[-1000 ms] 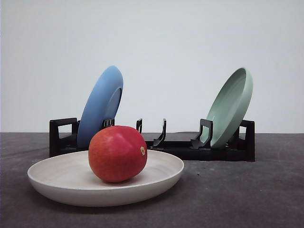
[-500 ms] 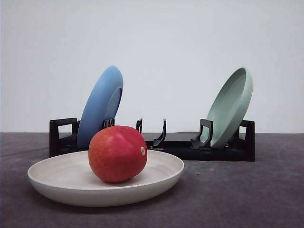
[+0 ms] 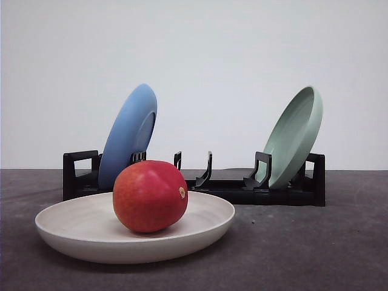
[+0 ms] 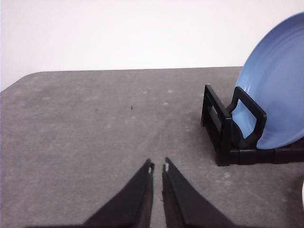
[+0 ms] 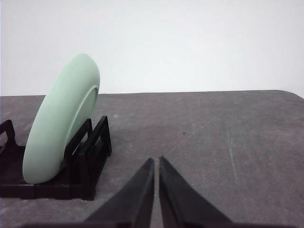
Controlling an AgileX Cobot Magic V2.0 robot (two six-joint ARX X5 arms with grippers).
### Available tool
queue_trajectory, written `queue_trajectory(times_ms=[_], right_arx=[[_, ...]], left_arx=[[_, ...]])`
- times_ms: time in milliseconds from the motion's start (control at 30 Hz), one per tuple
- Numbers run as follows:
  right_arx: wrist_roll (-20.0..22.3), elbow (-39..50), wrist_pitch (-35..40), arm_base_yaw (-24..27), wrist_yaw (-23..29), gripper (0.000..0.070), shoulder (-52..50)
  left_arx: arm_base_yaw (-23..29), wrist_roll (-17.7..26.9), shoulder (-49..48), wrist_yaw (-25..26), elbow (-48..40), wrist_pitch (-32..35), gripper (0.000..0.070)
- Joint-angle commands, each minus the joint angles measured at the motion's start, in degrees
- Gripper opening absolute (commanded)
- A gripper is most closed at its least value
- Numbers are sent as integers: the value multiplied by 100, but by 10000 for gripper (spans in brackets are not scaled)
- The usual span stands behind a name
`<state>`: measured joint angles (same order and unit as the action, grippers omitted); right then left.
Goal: Place pomegranate in white plate
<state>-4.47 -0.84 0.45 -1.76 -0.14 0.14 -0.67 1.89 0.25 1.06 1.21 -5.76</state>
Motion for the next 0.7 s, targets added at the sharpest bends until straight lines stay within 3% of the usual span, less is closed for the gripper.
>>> queue_trajectory(times_ms=[0,667], right_arx=[[44,24,65,7,16,13,7],[44,24,66,7,17,13,7]], left_arx=[[2,22,-2,-15,-52,70,16],[2,22,-2,-15,-52,70,16]])
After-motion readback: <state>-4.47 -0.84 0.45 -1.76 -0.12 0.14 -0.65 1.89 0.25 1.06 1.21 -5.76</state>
